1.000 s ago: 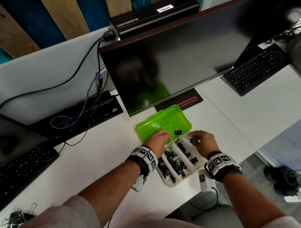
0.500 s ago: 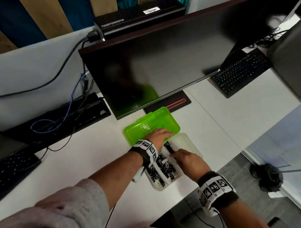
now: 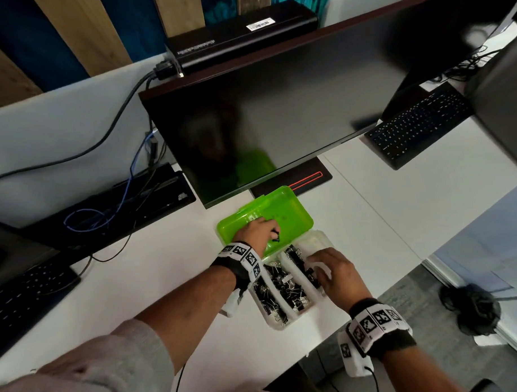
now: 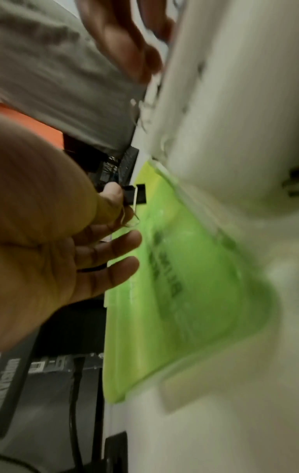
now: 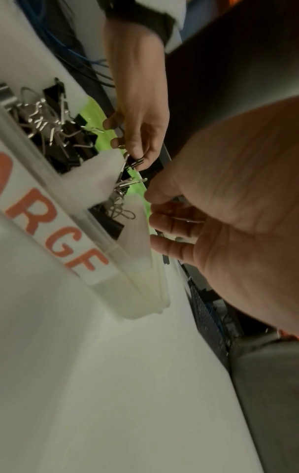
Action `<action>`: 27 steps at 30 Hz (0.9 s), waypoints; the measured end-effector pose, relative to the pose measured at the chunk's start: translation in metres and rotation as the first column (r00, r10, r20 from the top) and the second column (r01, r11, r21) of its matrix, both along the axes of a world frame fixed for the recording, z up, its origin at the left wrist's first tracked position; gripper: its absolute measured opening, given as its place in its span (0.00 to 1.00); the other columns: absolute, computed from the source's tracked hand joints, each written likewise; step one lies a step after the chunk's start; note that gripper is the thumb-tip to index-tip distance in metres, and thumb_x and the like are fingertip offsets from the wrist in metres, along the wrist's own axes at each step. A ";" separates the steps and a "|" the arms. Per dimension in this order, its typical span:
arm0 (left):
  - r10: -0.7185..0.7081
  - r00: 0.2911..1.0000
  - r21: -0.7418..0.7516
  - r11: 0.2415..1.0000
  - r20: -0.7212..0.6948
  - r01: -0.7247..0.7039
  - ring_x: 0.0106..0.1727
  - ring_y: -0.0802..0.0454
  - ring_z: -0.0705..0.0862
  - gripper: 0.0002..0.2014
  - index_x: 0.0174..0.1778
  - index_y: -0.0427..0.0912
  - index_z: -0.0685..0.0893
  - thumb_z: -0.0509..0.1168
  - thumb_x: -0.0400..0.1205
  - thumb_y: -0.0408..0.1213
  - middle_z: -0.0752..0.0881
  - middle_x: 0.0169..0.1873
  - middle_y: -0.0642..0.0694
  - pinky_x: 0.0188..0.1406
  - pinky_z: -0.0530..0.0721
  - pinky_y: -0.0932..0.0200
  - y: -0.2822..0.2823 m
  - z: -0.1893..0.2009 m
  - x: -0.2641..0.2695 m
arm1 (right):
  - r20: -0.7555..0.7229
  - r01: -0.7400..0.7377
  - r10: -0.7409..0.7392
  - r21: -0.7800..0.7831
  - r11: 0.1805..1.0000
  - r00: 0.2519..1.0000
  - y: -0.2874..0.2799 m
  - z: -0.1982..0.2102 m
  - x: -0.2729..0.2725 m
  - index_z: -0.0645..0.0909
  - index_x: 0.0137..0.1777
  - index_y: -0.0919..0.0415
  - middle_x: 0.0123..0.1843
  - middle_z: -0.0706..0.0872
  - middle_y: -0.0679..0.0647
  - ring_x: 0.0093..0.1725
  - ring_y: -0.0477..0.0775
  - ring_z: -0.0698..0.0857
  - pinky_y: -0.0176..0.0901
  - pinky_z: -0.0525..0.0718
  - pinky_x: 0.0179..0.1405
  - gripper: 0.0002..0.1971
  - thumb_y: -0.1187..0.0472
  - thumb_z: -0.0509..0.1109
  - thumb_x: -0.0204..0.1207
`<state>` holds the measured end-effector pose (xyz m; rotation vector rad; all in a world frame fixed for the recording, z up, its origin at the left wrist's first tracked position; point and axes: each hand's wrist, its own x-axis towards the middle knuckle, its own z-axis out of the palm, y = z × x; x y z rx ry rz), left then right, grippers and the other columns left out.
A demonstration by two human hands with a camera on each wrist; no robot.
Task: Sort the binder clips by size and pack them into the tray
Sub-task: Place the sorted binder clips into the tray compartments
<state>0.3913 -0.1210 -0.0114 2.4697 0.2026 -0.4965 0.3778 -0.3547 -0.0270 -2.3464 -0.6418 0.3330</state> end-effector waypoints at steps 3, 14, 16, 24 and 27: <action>-0.120 0.989 -0.150 0.980 0.088 0.132 0.46 0.56 0.81 0.10 0.49 0.51 0.83 0.60 0.81 0.31 0.77 0.46 0.52 0.43 0.80 0.60 -0.017 0.015 -0.007 | -0.040 0.151 -0.148 0.085 0.985 0.988 0.000 0.000 0.001 0.82 0.57 0.55 0.54 0.80 0.49 0.47 0.45 0.82 0.34 0.82 0.48 0.16 0.73 0.66 0.74; -0.227 0.951 -0.063 0.968 0.211 0.245 0.55 0.45 0.81 0.16 0.58 0.46 0.82 0.63 0.78 0.25 0.81 0.53 0.44 0.53 0.82 0.56 -0.048 0.012 -0.039 | -0.016 0.097 -0.098 -0.039 0.995 0.995 0.009 0.002 -0.001 0.85 0.54 0.61 0.54 0.85 0.57 0.51 0.58 0.85 0.42 0.80 0.52 0.13 0.72 0.68 0.71; -0.159 0.949 -0.072 0.980 0.272 0.184 0.56 0.48 0.79 0.16 0.56 0.47 0.83 0.62 0.78 0.24 0.80 0.53 0.46 0.57 0.81 0.56 -0.037 0.015 -0.046 | -0.011 0.085 -0.086 -0.073 0.994 0.996 0.009 0.002 -0.004 0.85 0.53 0.60 0.56 0.84 0.56 0.53 0.58 0.85 0.47 0.82 0.56 0.12 0.71 0.68 0.72; 0.129 0.925 -0.109 0.989 0.358 -0.096 0.60 0.47 0.77 0.13 0.55 0.43 0.85 0.59 0.81 0.27 0.81 0.56 0.44 0.66 0.73 0.57 0.045 0.018 -0.135 | 0.122 -0.074 0.083 -0.077 0.994 0.989 0.095 0.020 -0.021 0.85 0.53 0.60 0.52 0.85 0.60 0.54 0.63 0.82 0.45 0.76 0.58 0.22 0.78 0.67 0.60; 0.296 0.890 -0.082 0.955 0.347 -0.285 0.60 0.51 0.76 0.14 0.55 0.45 0.84 0.57 0.81 0.28 0.80 0.56 0.48 0.66 0.74 0.58 0.090 0.011 -0.205 | 0.095 -0.371 0.376 -0.061 0.926 0.922 0.164 0.019 -0.057 0.85 0.52 0.57 0.50 0.86 0.55 0.55 0.57 0.81 0.42 0.76 0.59 0.21 0.76 0.66 0.61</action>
